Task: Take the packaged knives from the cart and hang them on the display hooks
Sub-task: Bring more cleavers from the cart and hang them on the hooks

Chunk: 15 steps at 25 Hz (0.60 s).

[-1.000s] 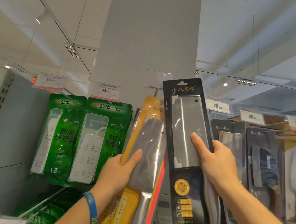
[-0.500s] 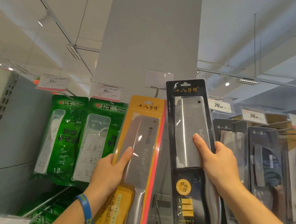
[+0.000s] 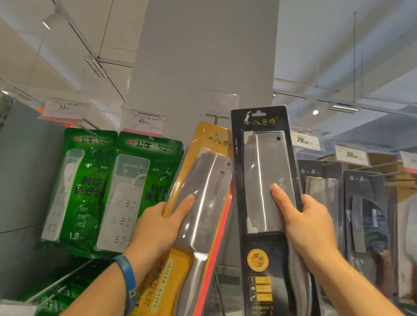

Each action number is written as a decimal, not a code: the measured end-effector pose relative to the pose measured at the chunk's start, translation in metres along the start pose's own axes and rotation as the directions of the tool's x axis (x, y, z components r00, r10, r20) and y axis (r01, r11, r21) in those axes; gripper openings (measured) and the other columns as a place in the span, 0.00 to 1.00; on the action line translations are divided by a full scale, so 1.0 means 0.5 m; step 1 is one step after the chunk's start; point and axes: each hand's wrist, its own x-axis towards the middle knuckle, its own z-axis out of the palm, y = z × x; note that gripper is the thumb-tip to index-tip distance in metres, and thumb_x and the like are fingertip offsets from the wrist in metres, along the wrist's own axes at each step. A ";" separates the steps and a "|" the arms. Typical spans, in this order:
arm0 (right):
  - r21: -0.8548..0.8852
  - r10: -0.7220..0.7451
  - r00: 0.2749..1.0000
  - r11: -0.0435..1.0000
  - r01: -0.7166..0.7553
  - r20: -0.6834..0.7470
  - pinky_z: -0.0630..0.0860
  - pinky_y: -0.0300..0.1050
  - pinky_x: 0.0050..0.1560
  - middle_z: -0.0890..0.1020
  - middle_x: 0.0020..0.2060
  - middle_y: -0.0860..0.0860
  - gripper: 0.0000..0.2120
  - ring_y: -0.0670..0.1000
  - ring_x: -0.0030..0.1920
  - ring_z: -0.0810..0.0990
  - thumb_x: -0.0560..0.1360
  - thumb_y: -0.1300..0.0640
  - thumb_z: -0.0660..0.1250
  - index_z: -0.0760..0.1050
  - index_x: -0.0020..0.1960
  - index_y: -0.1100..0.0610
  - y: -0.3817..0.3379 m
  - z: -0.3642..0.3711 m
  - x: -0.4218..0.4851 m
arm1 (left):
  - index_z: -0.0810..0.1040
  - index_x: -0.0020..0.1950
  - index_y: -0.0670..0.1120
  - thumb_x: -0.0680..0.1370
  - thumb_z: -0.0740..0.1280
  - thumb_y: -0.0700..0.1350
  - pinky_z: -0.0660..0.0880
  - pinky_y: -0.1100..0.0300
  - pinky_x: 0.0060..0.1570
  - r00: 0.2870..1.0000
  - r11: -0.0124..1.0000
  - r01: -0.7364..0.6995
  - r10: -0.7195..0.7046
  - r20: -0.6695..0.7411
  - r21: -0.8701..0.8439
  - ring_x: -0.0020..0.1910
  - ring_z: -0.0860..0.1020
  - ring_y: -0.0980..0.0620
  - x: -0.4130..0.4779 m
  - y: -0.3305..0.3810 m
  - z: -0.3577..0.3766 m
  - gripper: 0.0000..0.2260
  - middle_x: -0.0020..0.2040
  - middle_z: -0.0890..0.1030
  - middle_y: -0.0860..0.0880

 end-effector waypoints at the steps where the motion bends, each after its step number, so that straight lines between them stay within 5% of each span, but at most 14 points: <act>1: 0.006 0.010 1.000 1.000 -0.010 -0.004 0.79 0.64 0.45 0.83 0.40 0.60 0.40 0.63 0.42 0.81 0.70 0.24 0.64 0.76 0.45 0.65 0.001 -0.001 0.001 | 0.82 0.46 0.49 0.69 0.65 0.73 0.83 0.52 0.43 1.000 1.000 0.003 -0.002 0.015 -0.007 0.35 0.84 0.56 0.001 0.004 0.005 0.28 0.38 0.86 0.54; 5: 0.002 0.015 1.000 1.000 -0.015 -0.015 0.78 0.63 0.43 0.82 0.40 0.63 0.41 0.64 0.41 0.80 0.70 0.24 0.64 0.74 0.44 0.67 0.002 -0.005 0.002 | 0.82 0.48 0.50 0.69 0.66 0.73 0.81 0.56 0.41 0.994 0.991 0.109 -0.107 0.021 -0.081 0.37 0.85 0.54 0.008 -0.008 0.001 0.27 0.38 0.86 0.54; 10: 0.021 0.017 1.000 1.000 -0.017 0.006 0.78 0.61 0.43 0.83 0.42 0.62 0.40 0.63 0.43 0.81 0.70 0.24 0.65 0.76 0.45 0.66 -0.002 -0.003 0.004 | 0.82 0.48 0.45 0.70 0.65 0.72 0.83 0.45 0.45 0.997 0.997 0.072 -0.073 -0.014 -0.014 0.40 0.84 0.48 0.004 -0.023 0.024 0.30 0.41 0.86 0.48; 15: 0.014 0.033 0.998 0.999 -0.034 0.054 0.80 0.62 0.54 0.84 0.51 0.59 0.42 0.59 0.53 0.82 0.70 0.23 0.64 0.78 0.56 0.64 -0.006 0.010 0.000 | 0.82 0.46 0.46 0.67 0.64 0.76 0.83 0.49 0.43 0.996 0.996 0.085 -0.085 0.012 -0.010 0.38 0.85 0.49 0.026 -0.043 0.026 0.33 0.39 0.86 0.48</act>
